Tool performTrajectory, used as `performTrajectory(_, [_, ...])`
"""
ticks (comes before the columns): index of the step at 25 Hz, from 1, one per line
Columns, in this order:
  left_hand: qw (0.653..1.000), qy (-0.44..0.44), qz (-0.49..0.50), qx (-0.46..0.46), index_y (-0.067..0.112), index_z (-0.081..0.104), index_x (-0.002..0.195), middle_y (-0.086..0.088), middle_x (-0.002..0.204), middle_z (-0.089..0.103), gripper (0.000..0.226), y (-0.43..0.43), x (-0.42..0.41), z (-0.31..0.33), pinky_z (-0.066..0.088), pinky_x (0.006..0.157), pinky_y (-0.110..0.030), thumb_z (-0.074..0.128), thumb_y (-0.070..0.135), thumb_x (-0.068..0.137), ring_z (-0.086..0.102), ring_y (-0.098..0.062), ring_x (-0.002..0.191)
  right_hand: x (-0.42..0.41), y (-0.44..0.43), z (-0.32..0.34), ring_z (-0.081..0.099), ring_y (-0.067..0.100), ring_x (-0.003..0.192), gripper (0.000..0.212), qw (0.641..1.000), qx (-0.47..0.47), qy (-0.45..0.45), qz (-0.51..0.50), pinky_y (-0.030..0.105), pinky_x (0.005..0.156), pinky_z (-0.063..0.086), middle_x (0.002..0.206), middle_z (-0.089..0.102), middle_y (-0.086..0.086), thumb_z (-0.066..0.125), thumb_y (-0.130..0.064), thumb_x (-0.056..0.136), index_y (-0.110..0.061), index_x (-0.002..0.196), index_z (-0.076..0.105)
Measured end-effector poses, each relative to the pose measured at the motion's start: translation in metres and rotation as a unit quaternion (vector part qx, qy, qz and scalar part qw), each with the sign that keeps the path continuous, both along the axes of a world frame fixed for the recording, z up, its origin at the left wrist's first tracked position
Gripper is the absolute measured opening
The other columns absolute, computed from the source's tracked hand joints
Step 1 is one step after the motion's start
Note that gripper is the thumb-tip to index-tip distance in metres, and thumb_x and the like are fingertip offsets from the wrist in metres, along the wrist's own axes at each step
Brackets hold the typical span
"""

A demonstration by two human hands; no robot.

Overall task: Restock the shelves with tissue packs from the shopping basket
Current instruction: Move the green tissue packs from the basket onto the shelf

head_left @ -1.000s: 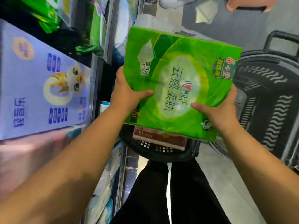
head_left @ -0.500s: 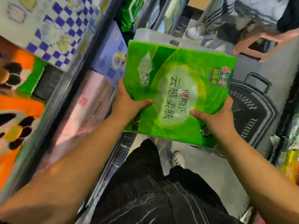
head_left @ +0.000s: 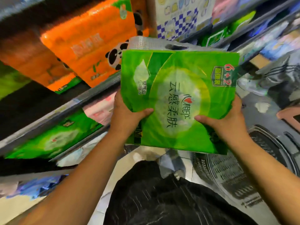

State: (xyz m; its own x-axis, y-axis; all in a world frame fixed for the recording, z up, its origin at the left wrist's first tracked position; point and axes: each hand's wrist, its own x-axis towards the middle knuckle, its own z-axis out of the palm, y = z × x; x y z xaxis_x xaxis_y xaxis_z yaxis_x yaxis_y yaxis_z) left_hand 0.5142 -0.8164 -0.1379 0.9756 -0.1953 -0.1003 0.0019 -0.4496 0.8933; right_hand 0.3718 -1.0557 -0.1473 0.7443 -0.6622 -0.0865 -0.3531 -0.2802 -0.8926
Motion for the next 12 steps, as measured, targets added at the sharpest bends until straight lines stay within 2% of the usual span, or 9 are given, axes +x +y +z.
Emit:
performTrajectory(4, [0.996, -0.031, 0.074, -0.027, 0.032, 0.033, 0.133, 0.008, 0.129, 0.052, 0.095, 0.071, -0.012, 0.039, 0.041, 0.098, -0.027, 0.091, 0.026, 0.057, 0.052, -0.009, 0.117, 0.022, 0.053, 0.037, 0.048, 0.01, 0.114, 0.104, 0.996, -0.023, -0.042, 0.071, 0.026, 0.095, 0.039, 0.126, 0.047, -0.007, 0.092, -0.026, 0.053, -0.016, 0.138, 0.033])
performTrajectory(9, [0.987, -0.077, 0.134, -0.034, 0.035, 0.031, 0.131, 0.011, 0.127, 0.051, 0.093, 0.169, -0.028, 0.083, 0.043, 0.099, -0.031, 0.09, 0.029, 0.059, 0.051, -0.008, 0.117, 0.046, 0.139, 0.083, 0.05, 0.006, 0.11, 0.099, 0.986, -0.041, -0.084, 0.139, 0.02, 0.091, 0.038, 0.123, 0.049, -0.01, 0.092, -0.025, 0.054, -0.02, 0.135, 0.035])
performTrajectory(12, [0.979, -0.11, 0.167, -0.032, 0.033, 0.031, 0.133, 0.007, 0.13, 0.051, 0.096, 0.234, -0.034, 0.11, 0.044, 0.101, -0.035, 0.09, 0.031, 0.057, 0.051, -0.01, 0.119, 0.059, 0.199, 0.107, 0.048, 0.005, 0.109, 0.101, 0.979, -0.053, -0.107, 0.164, 0.018, 0.089, 0.036, 0.122, 0.047, -0.012, 0.091, -0.026, 0.054, -0.018, 0.137, 0.034])
